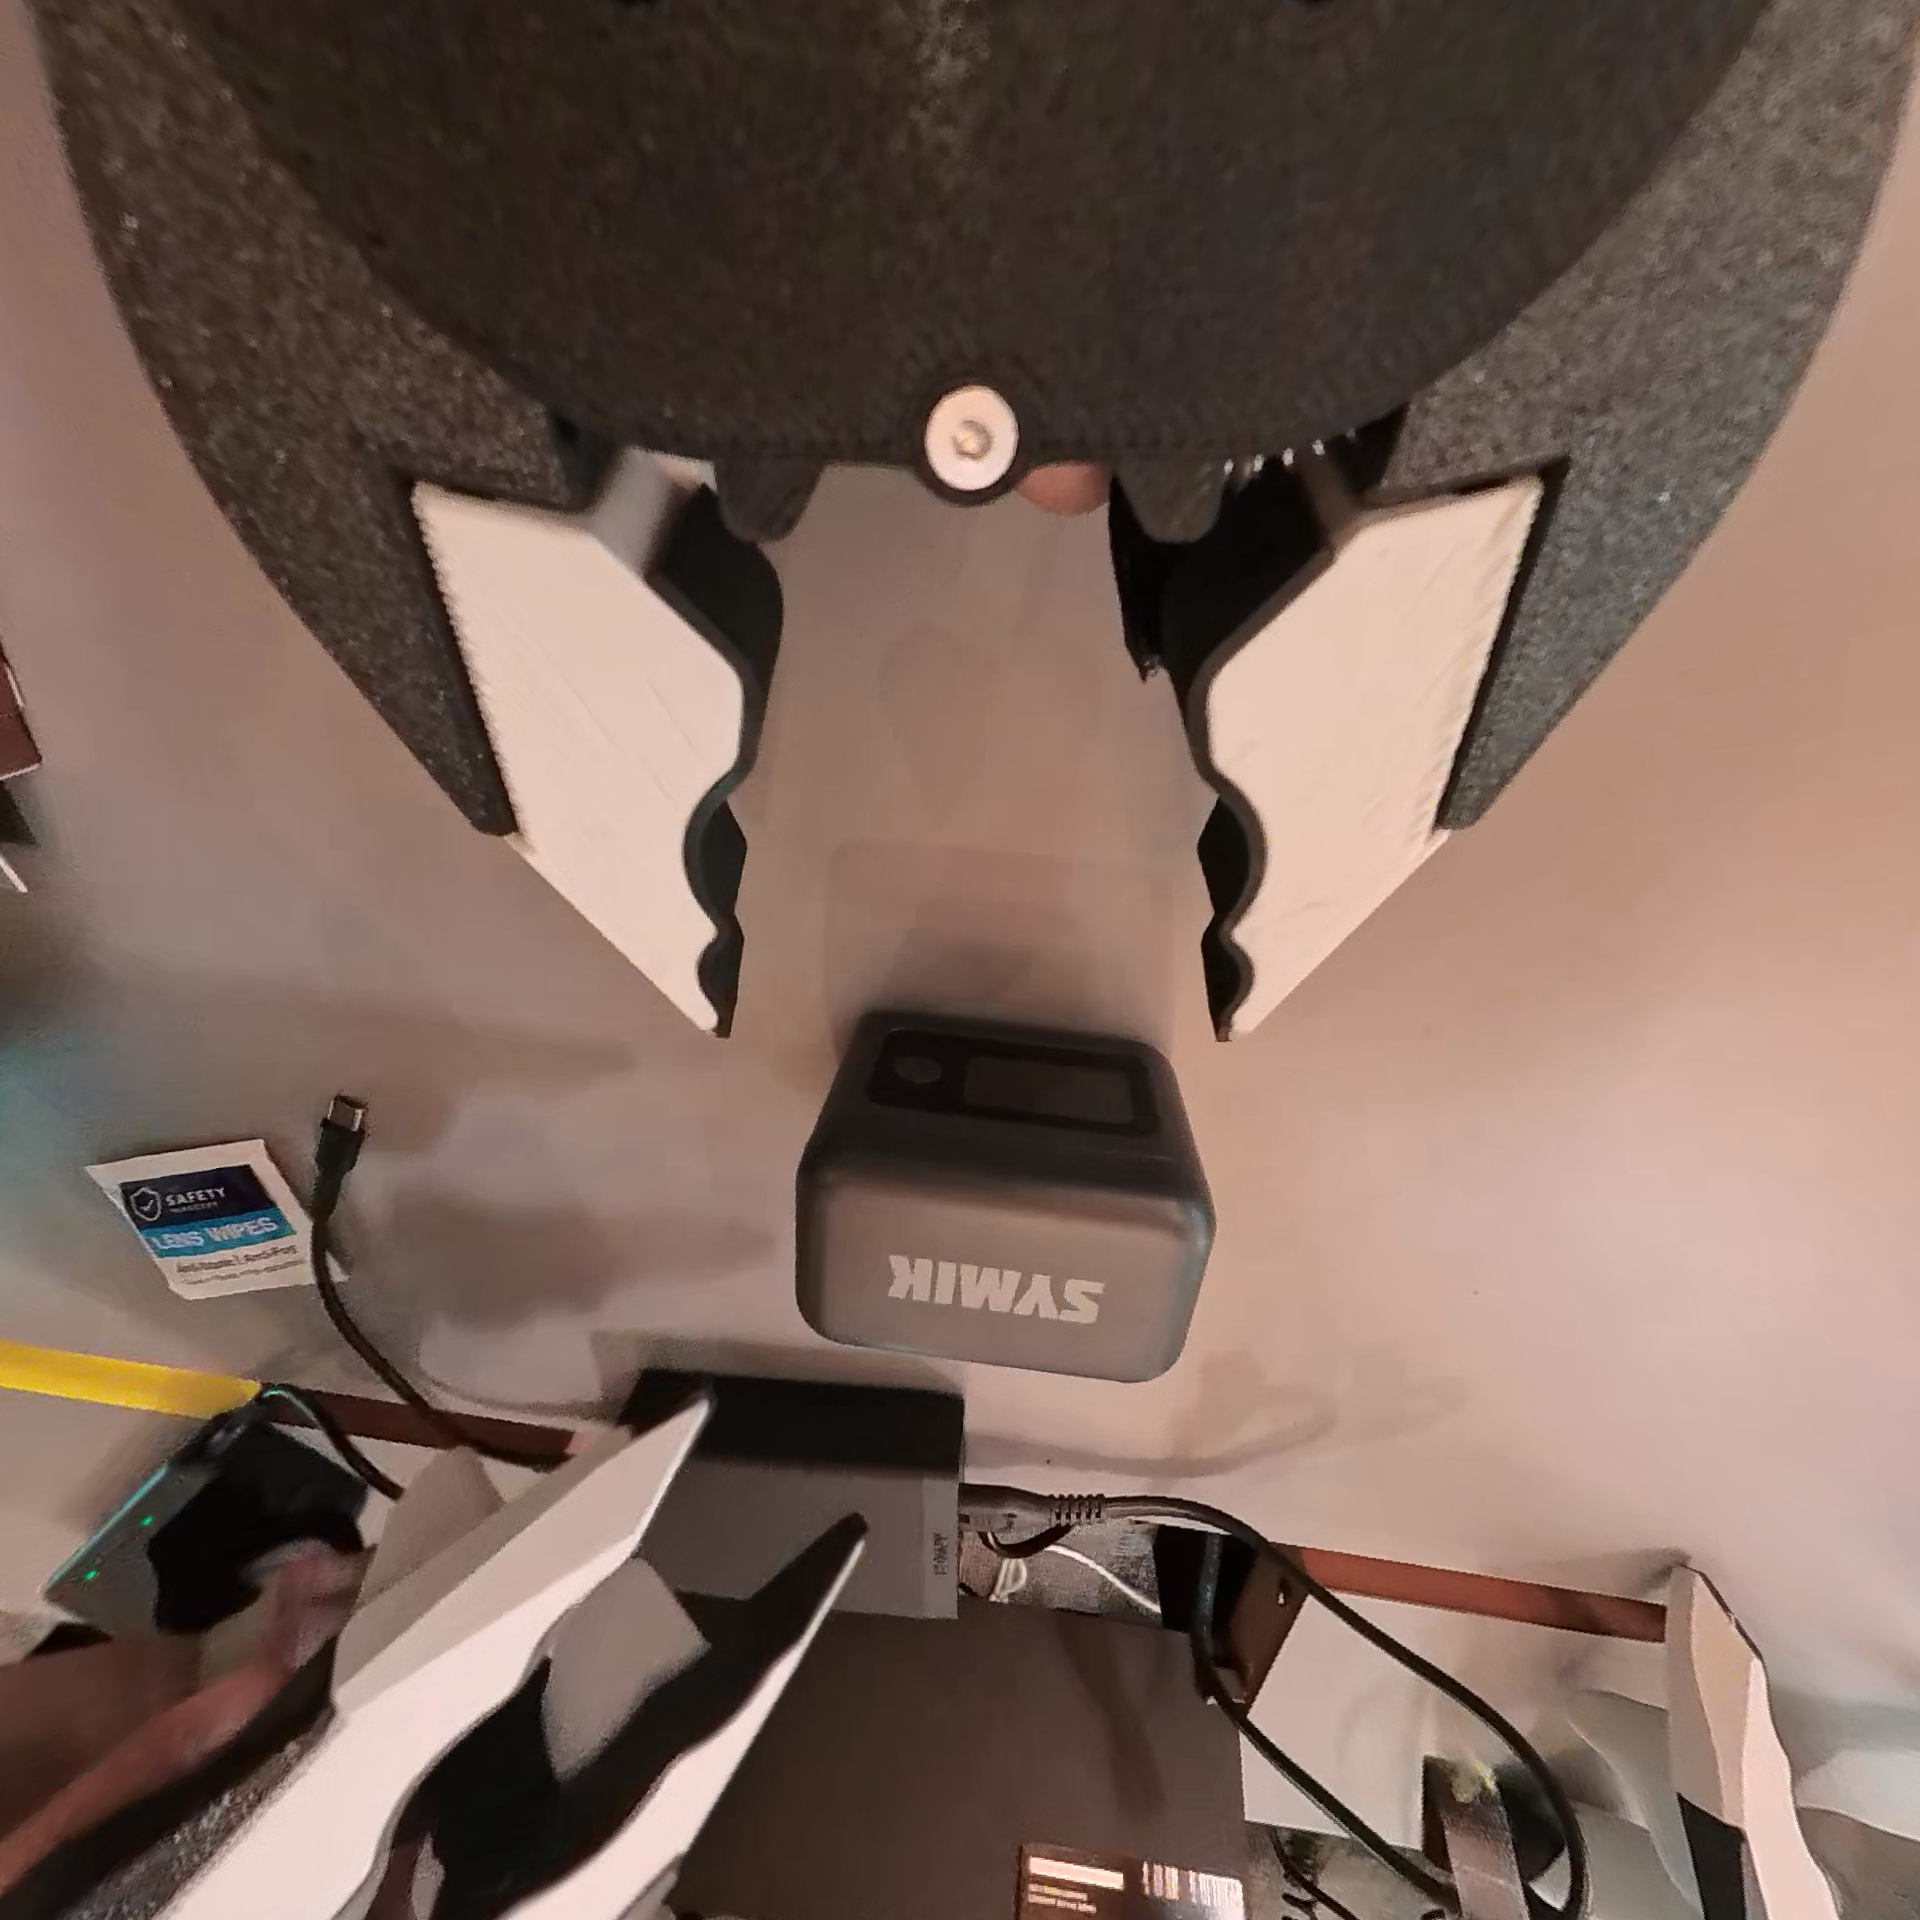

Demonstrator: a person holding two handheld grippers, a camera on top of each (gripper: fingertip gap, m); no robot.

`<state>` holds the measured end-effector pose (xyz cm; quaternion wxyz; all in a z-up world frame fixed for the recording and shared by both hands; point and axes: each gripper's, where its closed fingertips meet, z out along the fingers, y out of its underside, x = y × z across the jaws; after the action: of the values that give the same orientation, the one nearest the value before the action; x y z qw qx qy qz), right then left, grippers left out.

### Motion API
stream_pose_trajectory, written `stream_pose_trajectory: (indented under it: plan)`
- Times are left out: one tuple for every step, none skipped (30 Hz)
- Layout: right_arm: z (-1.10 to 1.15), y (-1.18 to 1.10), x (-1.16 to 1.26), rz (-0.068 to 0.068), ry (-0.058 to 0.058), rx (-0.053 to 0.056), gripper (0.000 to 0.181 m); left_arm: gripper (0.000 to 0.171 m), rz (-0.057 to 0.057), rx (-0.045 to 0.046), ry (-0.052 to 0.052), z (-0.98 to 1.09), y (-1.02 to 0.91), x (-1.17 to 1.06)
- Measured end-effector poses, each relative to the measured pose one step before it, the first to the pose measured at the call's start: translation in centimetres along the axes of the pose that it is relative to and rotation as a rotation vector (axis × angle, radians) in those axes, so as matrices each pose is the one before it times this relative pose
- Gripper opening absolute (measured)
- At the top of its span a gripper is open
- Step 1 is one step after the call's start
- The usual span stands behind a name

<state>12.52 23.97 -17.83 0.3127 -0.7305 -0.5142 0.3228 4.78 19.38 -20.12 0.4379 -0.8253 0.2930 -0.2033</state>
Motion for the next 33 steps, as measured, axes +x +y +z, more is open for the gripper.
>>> stream_pose_trajectory:
  plan:
    - [0.094,-0.262,0.030,-0.0118,-0.0123,-0.0069,0.054,0.089,-0.0011,0.00076,-0.0020,0.023,-0.012,-0.049]
    - [0.110,-0.185,0.033,-0.0073,-0.0116,-0.0092,0.054,0.089,-0.0040,-0.00045,-0.0019,0.044,0.004,-0.090]
    - [0.098,-0.080,0.085,-0.0061,-0.0076,-0.0134,0.054,0.089,-0.0044,-0.00260,0.0001,0.046,0.033,-0.073]
    - [0.085,-0.070,0.064,-0.0061,-0.0057,-0.0113,0.054,0.089,-0.0033,-0.00394,-0.0002,0.043,0.046,-0.092]
    - [0.055,-0.079,0.021,-0.0033,-0.0048,-0.0084,0.054,0.089,-0.0007,-0.00335,0.0001,0.041,0.044,-0.085]
    - [-0.022,-0.090,0.040,-0.0017,0.0005,-0.0049,0.054,0.090,0.0035,-0.00263,0.0017,0.000,0.028,-0.085]
    - [-0.073,-0.109,0.034,-0.0007,0.0047,-0.0009,0.054,0.090,0.0111,-0.00245,0.0114,-0.040,0.018,0.012]
    - [-0.128,-0.102,-0.003,0.0034,0.0077,0.0002,0.054,0.090,0.0251,-0.00407,0.0364,-0.121,0.039,0.269]
    - [-0.166,-0.040,-0.029,0.0068,0.0121,-0.0021,0.055,0.091,0.0312,-0.00274,0.0451,-0.260,-0.001,0.238]
    - [-0.233,0.066,-0.093,0.0070,0.0169,-0.0088,0.056,0.091,0.0203,0.00409,0.0334,-0.370,-0.157,-0.169]
    - [-0.326,0.093,-0.070,0.0074,0.0266,-0.0117,0.057,0.091,0.0167,0.01197,0.0537,-0.486,-0.333,-0.099]
    - [-0.378,-0.017,-0.085,0.0090,0.0347,-0.0054,0.058,0.091,0.0212,0.01176,0.0753,-0.552,-0.402,0.044]
    - [-0.387,-0.076,-0.108,0.0156,0.0410,0.0000,0.059,0.089,0.0271,0.00551,0.0751,-0.577,-0.412,-0.089]
    - [-0.369,0.036,0.107,0.0231,0.0606,-0.0064,0.064,0.085,0.0339,0.00446,0.0665,-0.619,-0.520,-0.316]
    - [-0.366,0.125,0.209,0.0224,0.0733,-0.0140,0.070,0.082,0.0426,0.00253,0.0728,-0.635,-0.548,-0.310]
    - [-0.328,-0.019,-0.396,0.0174,0.0466,-0.0070,0.070,0.080,0.0498,-0.01035,0.0879,-0.632,-0.408,-0.159]
    - [-0.338,-0.408,-0.820,0.0156,0.0346,0.0170,0.069,0.076,0.0520,-0.02315,0.0934,-0.620,-0.271,-0.095]
    - [-0.394,-0.683,-0.673,0.0188,0.0559,0.0369,0.071,0.074,0.0496,-0.03137,0.0880,-0.628,-0.124,-0.144]
    - [-0.436,-0.673,-0.461,0.0303,0.0742,0.0388,0.075,0.073,0.0570,-0.04309,0.1036,-0.632,0.090,0.222]
    - [-0.446,-0.545,-0.509,0.0446,0.0727,0.0325,0.081,0.073,0.0638,-0.04179,0.0877,-0.590,0.107,0.133]
    - [-0.414,-0.330,-0.657,0.0561,0.0634,0.0255,0.084,0.071,0.0584,-0.03555,0.0455,-0.508,0.135,-0.409]
    - [-0.406,-0.043,-0.362,0.0703,0.0806,0.0185,0.084,0.070,0.0570,-0.04599,0.0438,-0.355,0.361,-0.397]
    - [-0.359,-0.012,-0.537,0.0851,0.0708,0.0252,0.088,0.070,0.0504,-0.04378,0.0399,-0.242,0.379,-0.416]
    - [-0.291,0.161,-0.970,0.0891,0.0454,0.0328,0.095,0.068,0.0381,-0.02716,0.0317,-0.177,0.182,-0.501]
    - [-0.289,0.491,-0.628,0.0867,0.0660,0.0282,0.099,0.068,0.0218,-0.01940,0.0454,-0.111,0.112,-0.280]
    - [-0.315,0.656,-0.540,0.0849,0.0729,0.0278,0.100,0.067,0.0089,-0.01363,0.0586,-0.061,0.006,-0.048]
    - [-0.288,0.689,-0.846,0.0761,0.0514,0.0363,0.099,0.065,0.0083,-0.01159,0.0526,0.017,-0.009,-0.054]
    - [-0.332,0.846,-0.566,0.0816,0.0635,0.0401,0.098,0.065,0.0186,-0.01555,0.0430,0.097,0.042,-0.064]
    - [-0.356,1.101,-0.582,0.0583,0.0501,0.0291,0.097,0.065,0.0286,-0.01651,0.0303,0.177,0.073,-0.110]
    - [-0.353,1.155,-0.542,0.0437,0.0437,0.0243,0.097,0.065,0.0303,-0.01800,0.0166,0.236,0.120,-0.239]
    - [-0.350,1.050,-0.541,0.0446,0.0397,0.0242,0.097,0.065,0.0264,-0.02297,0.0126,0.276,0.235,-0.289]
    - [-0.247,1.062,-0.745,0.0274,0.0249,0.0146,0.094,0.065,0.0221,-0.02733,0.0090,0.308,0.337,-0.398]
    - [-0.136,1.298,-0.525,0.0088,0.0391,-0.0121,0.092,0.065,0.0196,-0.02904,0.0007,0.340,0.391,-0.585]
